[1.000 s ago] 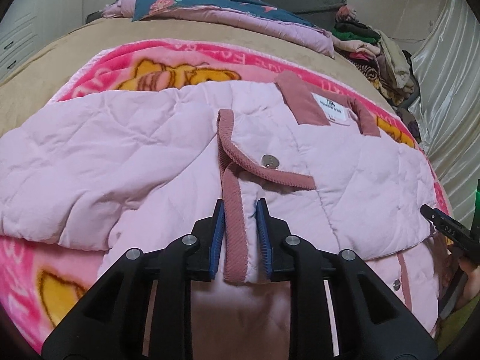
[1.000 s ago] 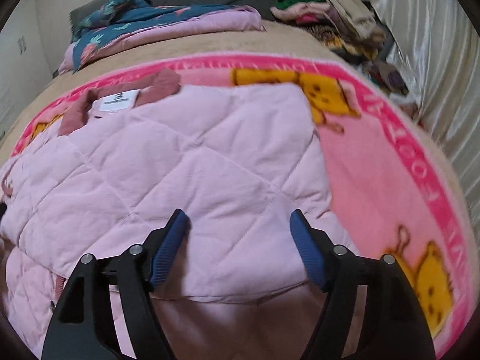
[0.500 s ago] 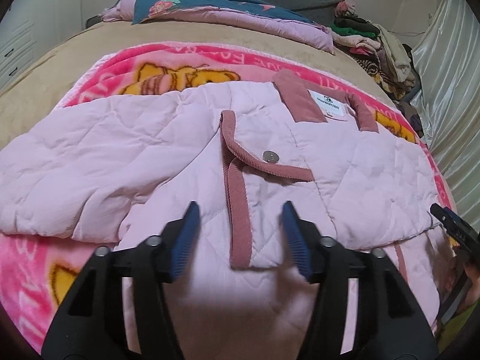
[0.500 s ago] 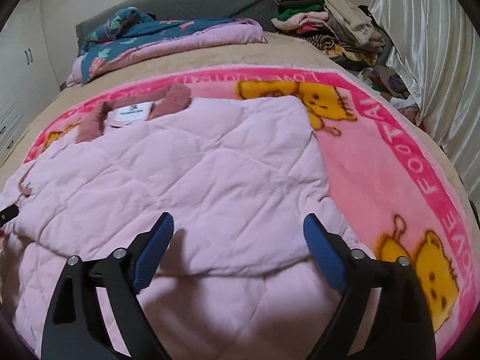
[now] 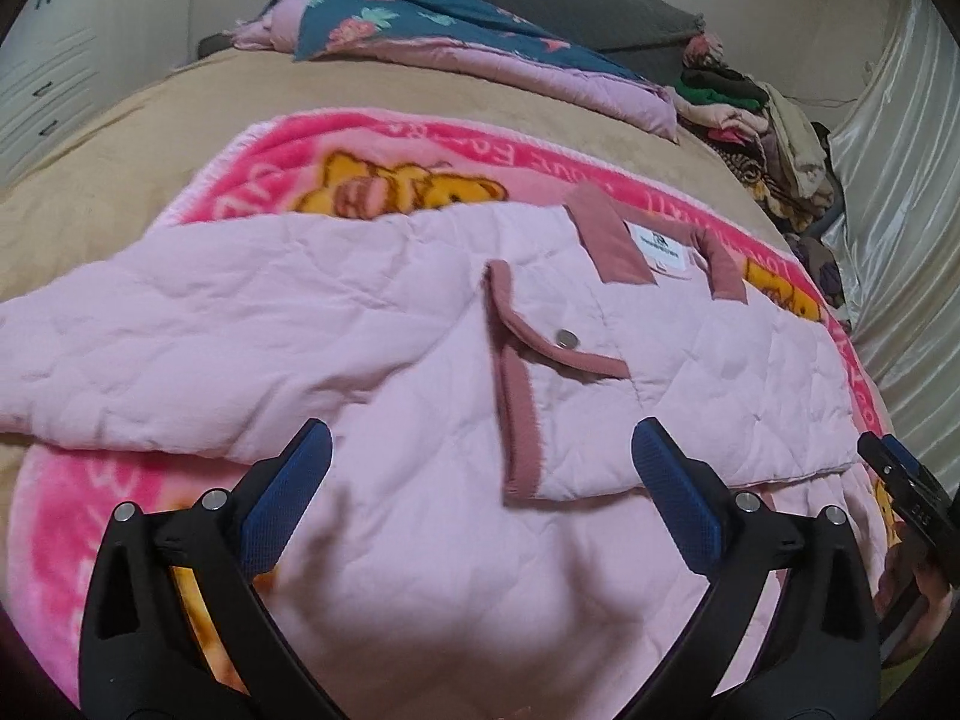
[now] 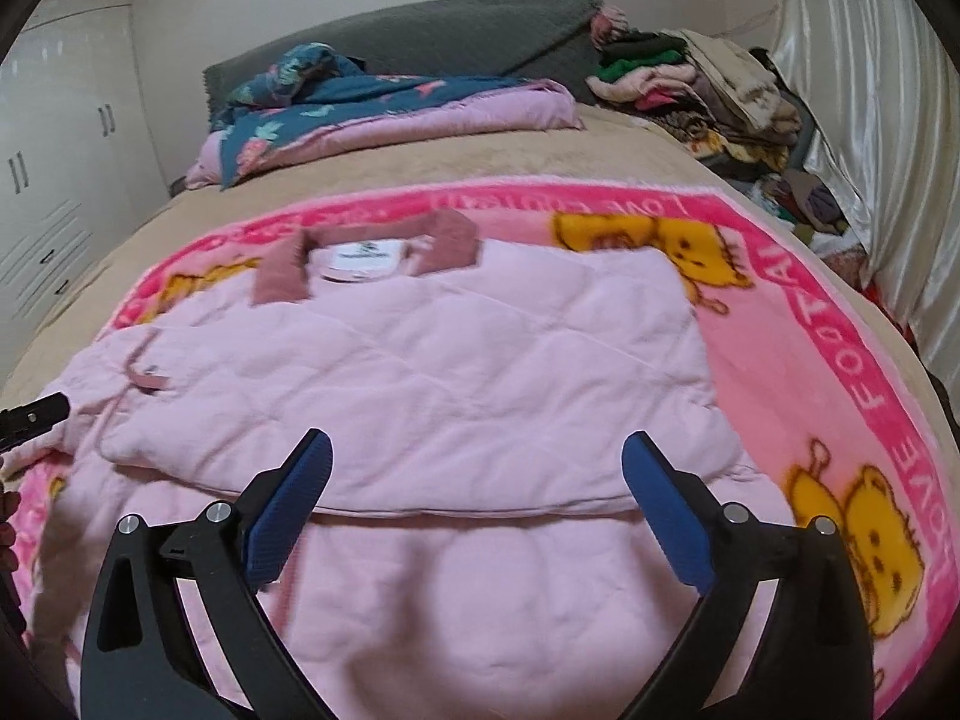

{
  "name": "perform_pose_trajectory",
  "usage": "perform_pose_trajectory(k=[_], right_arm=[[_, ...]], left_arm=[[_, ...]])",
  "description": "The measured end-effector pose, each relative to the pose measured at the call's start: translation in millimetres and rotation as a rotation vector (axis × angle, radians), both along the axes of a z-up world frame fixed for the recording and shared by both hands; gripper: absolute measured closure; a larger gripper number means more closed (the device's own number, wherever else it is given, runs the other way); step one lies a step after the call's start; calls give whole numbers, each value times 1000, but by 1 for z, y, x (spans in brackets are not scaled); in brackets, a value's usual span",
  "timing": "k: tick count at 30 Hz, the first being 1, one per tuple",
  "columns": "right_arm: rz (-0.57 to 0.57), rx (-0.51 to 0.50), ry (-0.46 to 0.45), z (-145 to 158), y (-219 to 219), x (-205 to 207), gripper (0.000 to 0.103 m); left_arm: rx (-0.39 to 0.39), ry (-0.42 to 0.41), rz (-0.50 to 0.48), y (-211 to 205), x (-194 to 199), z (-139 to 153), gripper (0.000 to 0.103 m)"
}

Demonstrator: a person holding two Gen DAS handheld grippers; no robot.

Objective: Fold large clothes
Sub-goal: 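Move the left tool to the other sleeve's cuff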

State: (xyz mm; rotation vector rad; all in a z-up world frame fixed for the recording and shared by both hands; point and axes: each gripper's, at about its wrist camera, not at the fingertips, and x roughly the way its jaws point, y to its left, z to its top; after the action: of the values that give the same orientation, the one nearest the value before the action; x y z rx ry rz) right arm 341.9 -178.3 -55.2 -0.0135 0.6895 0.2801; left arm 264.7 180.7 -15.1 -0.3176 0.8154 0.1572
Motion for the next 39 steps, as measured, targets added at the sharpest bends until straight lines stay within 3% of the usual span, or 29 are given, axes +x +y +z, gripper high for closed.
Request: perform_pose_trajectory(k=[14,39], right_arm=[[146,14,-62,32,87,-30,6],[320,-14,-57,32,186,-59,5]], left_arm=[[57,-50,104,38,-36,20,9],[23,-41,313,114,-65,12,9]])
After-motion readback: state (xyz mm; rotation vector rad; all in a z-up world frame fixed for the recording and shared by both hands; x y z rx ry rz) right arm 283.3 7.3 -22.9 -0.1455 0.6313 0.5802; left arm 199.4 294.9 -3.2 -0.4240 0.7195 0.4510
